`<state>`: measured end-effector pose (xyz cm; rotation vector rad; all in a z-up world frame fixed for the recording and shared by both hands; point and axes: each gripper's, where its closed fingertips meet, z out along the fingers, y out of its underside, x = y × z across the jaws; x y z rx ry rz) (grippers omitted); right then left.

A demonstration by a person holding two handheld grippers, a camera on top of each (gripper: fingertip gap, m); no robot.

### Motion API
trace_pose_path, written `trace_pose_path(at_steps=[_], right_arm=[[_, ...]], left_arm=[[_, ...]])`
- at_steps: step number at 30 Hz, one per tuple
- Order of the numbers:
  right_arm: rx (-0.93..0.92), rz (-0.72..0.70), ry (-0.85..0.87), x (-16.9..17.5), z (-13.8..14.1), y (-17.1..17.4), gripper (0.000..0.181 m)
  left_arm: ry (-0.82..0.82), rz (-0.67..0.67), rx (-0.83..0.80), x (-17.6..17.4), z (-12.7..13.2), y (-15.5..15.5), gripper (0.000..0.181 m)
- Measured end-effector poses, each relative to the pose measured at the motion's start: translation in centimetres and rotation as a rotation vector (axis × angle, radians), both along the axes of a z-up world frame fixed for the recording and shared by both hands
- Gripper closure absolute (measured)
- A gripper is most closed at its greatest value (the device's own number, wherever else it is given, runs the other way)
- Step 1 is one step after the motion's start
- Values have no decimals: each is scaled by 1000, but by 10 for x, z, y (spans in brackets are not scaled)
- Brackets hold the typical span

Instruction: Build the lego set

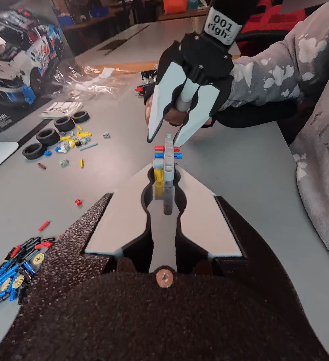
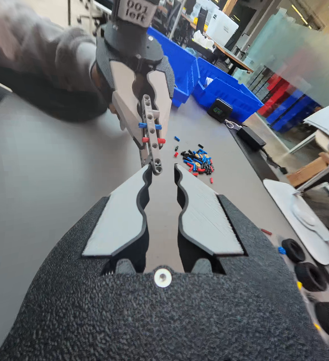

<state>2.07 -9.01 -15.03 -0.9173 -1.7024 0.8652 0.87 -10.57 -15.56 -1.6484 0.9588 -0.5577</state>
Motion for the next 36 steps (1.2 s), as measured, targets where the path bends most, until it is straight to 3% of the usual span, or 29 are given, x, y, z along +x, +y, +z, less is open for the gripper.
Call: trace_pose_path(at_steps=[2, 4, 5, 12, 19, 23, 27, 36], right_arm=[[-110, 40, 24, 3, 10, -4, 160], [-184, 113, 12, 6, 14, -15, 138], [-218, 129, -13, 7, 14, -19, 137], [-176, 114, 37, 1, 19, -28, 163], [-185, 129, -14, 2, 12, -30, 166], [-145, 111, -45, 3, 3, -25, 166], [-138, 110, -76, 2, -3, -27, 166], [-420, 89, -112, -6, -4, -26, 171]], left_arm=[[-3, -5, 71, 2, 9, -1, 167], [14, 32, 123, -1, 13, 3, 167], [25, 27, 138, 0, 13, 2, 167], [75, -5, 188, 13, 11, -2, 167], [111, 4, 176, 14, 5, -2, 167], [69, -44, 144, 16, 10, -12, 148], [106, -39, 113, 16, 3, -11, 154], [105, -44, 67, 11, 1, -14, 157]])
